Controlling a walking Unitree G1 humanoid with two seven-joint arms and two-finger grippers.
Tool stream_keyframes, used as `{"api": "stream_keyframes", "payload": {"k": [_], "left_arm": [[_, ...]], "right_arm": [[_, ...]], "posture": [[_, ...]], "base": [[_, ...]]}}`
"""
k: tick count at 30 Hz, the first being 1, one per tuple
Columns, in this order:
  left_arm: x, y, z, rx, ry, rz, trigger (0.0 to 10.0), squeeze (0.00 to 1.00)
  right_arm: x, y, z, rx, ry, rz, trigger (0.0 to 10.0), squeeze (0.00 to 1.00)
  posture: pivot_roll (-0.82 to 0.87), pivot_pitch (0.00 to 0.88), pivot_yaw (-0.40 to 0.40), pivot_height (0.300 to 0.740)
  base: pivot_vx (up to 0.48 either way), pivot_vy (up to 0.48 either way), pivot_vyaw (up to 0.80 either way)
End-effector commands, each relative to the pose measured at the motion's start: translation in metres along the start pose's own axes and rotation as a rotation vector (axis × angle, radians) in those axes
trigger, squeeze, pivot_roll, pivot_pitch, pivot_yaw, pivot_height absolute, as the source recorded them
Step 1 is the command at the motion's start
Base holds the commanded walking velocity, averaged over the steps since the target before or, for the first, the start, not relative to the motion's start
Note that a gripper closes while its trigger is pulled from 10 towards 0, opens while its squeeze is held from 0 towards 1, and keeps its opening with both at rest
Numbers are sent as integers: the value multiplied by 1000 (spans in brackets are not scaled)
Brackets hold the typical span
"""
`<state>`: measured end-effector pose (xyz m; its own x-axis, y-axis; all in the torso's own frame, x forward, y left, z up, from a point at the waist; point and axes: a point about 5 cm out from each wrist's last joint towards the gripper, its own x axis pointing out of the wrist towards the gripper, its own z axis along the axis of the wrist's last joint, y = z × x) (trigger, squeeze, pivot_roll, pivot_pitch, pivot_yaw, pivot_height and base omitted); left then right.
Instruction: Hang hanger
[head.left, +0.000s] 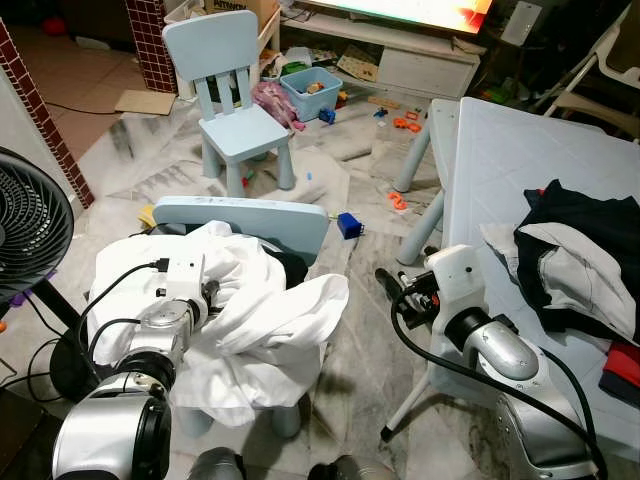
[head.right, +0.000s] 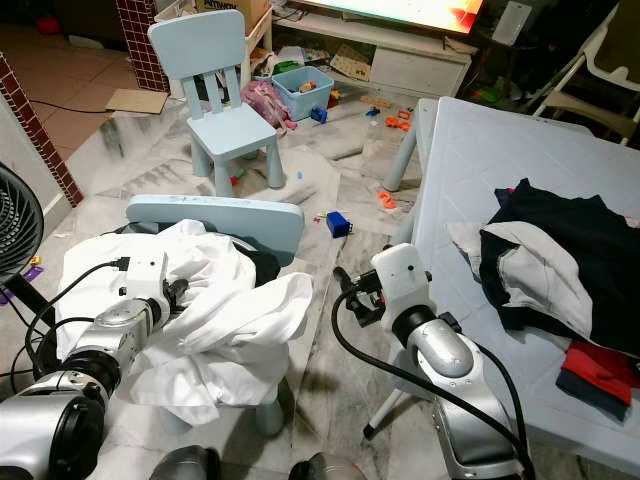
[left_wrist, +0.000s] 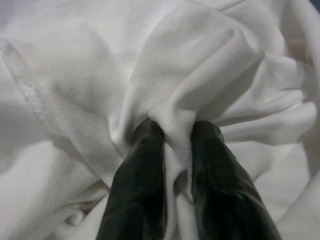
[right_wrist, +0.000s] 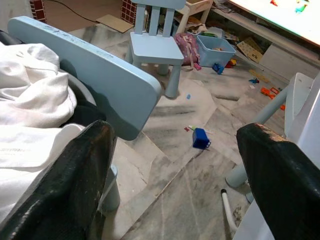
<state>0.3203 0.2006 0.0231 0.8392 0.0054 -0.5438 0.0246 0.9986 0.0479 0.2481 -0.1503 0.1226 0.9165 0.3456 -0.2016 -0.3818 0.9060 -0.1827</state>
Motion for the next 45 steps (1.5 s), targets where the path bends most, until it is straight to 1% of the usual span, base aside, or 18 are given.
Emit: {"api": "stream_keyframes", "payload": {"k": [1,7,12,13,16,20,23,24,28,29,30,33,35,36,39,41,42,45], "left_arm": [[0,3,-2,-5,2,16,0,0],[-1,7,-1,-19,-9,35,0,0],[-1,12,12,-19,-72,80,0,0],[-1,14,22,-16,-123,98,0,0],[-1,15,35,-20,-180,109,0,0],[-2,10,72,-41,-353,86,0,0],[-3,7,81,-49,-392,81,0,0],[-7,3,107,-53,-509,72,0,0],[-18,0,162,-28,-668,37,0,0],[-27,0,194,11,-756,23,0,0],[-27,0,194,11,-756,23,0,0],[-56,-10,258,109,-960,-20,0,0],[-65,-17,272,166,-1015,-42,0,0],[-73,-27,283,214,-1075,-81,0,0],[-76,-39,284,253,-1109,-124,0,0],[-73,-47,274,275,-1110,-160,0,0],[-64,-56,250,282,-1078,-197,0,0],[-53,-60,218,292,-1007,-210,0,0]], "right_arm": [[0,-1,-1,-7,7,-3,10000,0],[0,0,-1,-3,8,-1,10000,0],[0,1,-3,2,12,2,10000,0],[0,1,-3,5,11,3,10000,0],[1,2,-3,8,9,2,10000,0],[3,4,-3,15,5,-1,10000,0],[4,4,-3,18,4,-2,10000,0],[5,5,-4,24,3,-8,10000,0],[8,4,-3,28,-5,-13,10000,0],[11,5,-2,30,-11,-13,10000,0],[11,5,-2,30,-11,-13,10000,0],[15,4,-1,32,-23,-23,10000,0],[15,5,-1,33,-25,-26,10000,0],[15,5,-1,35,-25,-29,10000,0],[14,6,-2,38,-25,-32,10000,0],[14,7,-3,40,-25,-33,10000,0],[13,8,-3,42,-25,-33,10000,0],[13,8,-4,42,-26,-34,10000,0]], "posture": [[-105,68,-127,740],[-105,71,-124,740],[-98,70,-122,740],[-96,70,-121,740],[-91,69,-118,740],[-84,68,-109,740],[-83,67,-107,740],[-74,61,-105,740],[-63,50,-103,740],[-57,44,-100,740],[-57,44,-100,740],[-53,37,-94,740],[-51,34,-90,740],[-50,33,-85,740],[-48,33,-82,740],[-48,34,-80,740],[-47,36,-80,740],[-43,38,-79,740]], "base": [[0,0,0],[0,0,0],[0,0,0],[0,0,0],[0,0,0],[0,0,0],[0,0,0],[0,0,0],[0,0,0],[0,0,0],[0,0,0],[0,0,0],[0,0,0],[0,0,0],[0,0,0],[0,0,0],[0,0,0],[0,0,0]]}}
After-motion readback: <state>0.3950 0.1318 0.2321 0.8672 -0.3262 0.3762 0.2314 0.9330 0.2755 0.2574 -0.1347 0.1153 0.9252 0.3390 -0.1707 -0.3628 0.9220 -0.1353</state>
